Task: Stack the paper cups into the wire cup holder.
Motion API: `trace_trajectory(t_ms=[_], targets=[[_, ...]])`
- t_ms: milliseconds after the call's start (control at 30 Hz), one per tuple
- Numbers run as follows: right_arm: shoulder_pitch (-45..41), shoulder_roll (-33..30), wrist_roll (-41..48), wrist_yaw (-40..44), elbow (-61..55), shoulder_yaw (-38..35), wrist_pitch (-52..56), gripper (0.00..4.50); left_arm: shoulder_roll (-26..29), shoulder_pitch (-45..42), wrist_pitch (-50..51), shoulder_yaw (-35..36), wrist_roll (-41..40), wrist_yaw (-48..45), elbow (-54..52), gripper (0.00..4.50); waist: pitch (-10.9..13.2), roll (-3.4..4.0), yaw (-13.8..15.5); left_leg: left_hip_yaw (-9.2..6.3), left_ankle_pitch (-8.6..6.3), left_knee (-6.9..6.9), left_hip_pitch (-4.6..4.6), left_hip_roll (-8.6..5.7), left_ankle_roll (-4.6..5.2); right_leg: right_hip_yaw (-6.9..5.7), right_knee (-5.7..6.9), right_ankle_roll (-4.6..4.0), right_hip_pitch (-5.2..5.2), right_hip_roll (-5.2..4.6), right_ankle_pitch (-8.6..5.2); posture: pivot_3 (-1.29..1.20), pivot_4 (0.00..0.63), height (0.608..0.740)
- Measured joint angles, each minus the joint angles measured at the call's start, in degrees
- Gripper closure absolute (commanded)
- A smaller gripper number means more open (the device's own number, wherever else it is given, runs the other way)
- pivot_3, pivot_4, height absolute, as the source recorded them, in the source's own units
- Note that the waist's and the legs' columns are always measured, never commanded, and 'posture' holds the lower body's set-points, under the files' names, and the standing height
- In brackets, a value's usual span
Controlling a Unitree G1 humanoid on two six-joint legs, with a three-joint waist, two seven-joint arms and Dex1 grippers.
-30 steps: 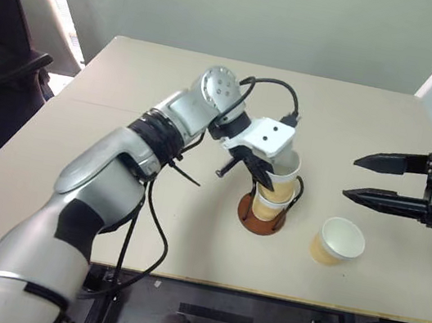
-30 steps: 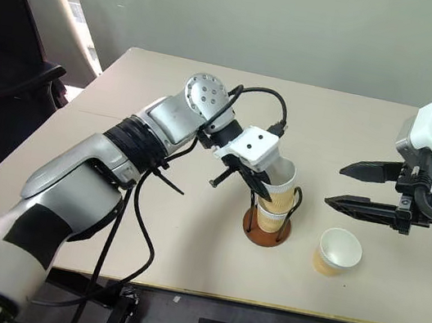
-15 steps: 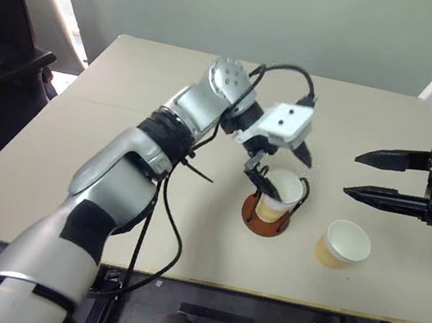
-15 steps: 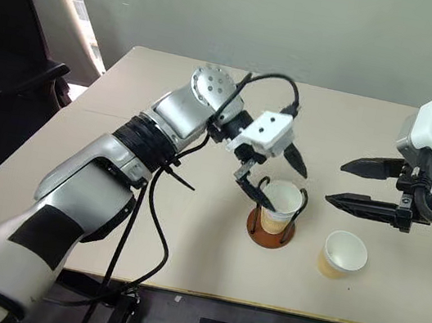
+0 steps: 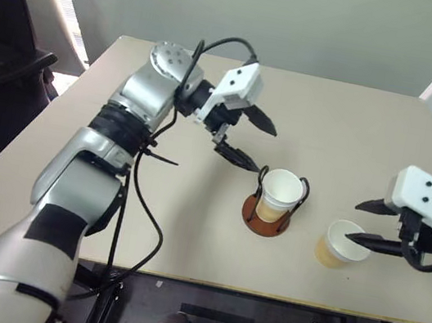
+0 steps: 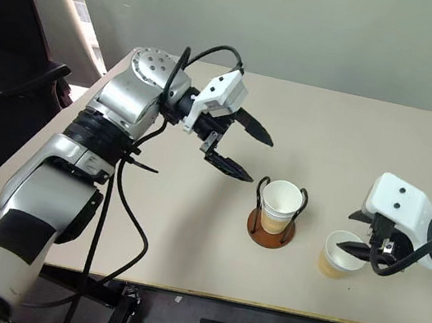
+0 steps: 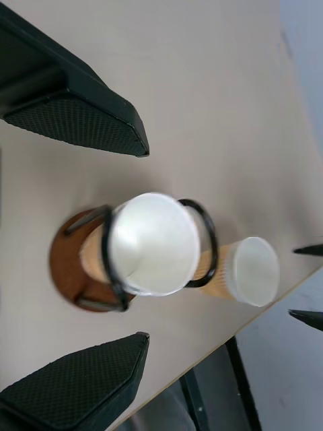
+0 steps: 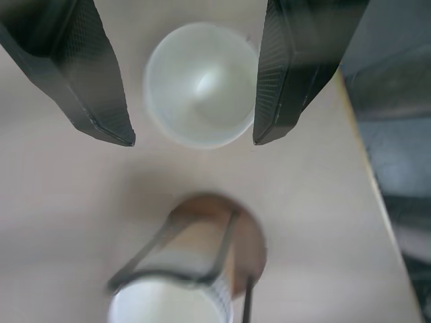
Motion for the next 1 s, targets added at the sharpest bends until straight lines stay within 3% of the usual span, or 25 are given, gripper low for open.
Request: trace_trajectory(t_ms=[67, 167, 200, 467, 867, 1000], targets=[[0.1, 0.0, 0.1, 0.2, -1.2, 0.0, 0.3, 1.05, 0.9, 0.8, 0.9, 0.7, 0.0, 0.0, -2.3, 0.0, 0.0, 0.0, 0.0, 0.0, 0.0, -0.02, 0.08, -0.01, 0.01, 0.01, -0.03, 0.0, 0.08, 0.0, 0.0, 0.0, 0.15, 0.74], [0.9, 0.1, 0.5, 0.3, -2.7, 0.3, 0.7, 0.05, 2.0, 3.0, 3.2, 2.2, 0.0, 0.0, -5.2, 0.0, 0.0, 0.0, 0.0, 0.0, 0.0, -0.03, 0.16, 0.0, 0.01, 0.0, -0.02, 0.0, 0.12, 0.01, -0.01, 0.0, 0.15, 0.74], [1.2, 0.3, 0.5, 0.0, -3.2, 0.6, 0.7, 0.02, 2.6, 3.8, 4.2, 2.4, -0.3, 0.0, -6.3, 0.0, 0.0, 0.0, -0.1, 0.0, 0.0, -0.04, 0.18, 0.02, 0.01, 0.0, 0.0, -0.01, 0.12, 0.01, -0.01, 0.0, 0.15, 0.74], [6.5, 2.1, -3.6, -3.5, -5.3, 6.6, -0.7, 0.02, 10.4, 9.8, 9.8, 2.8, -7.7, 0.0, -17.7, 0.0, 0.0, 0.01, -0.3, 0.0, 0.01, -0.05, 0.42, 0.01, 0.02, 0.02, 0.02, -0.01, 0.33, 0.02, -0.01, 0.0, 0.15, 0.74], [3.7, 3.6, -14.6, -5.6, 0.1, 20.0, -6.3, 0.02, 11.0, 10.8, 11.2, 6.5, -6.4, 0.0, -17.9, 0.0, 0.0, -0.01, -0.5, -0.03, -0.02, -0.09, 0.68, 0.02, 0.09, 0.02, 0.0, -0.09, 0.58, 0.02, 0.05, 0.0, 0.15, 0.74], [3.0, 5.6, -17.2, -5.5, 2.0, 22.6, -8.7, 0.94, 11.0, 11.1, 11.2, 6.9, -5.5, 0.0, -17.9, 0.0, 0.0, 0.0, -0.6, -0.02, -0.03, -0.1, 0.68, 0.01, 0.09, 0.03, -0.01, -0.09, 0.58, 0.01, 0.05, 0.0, 0.15, 0.74]])
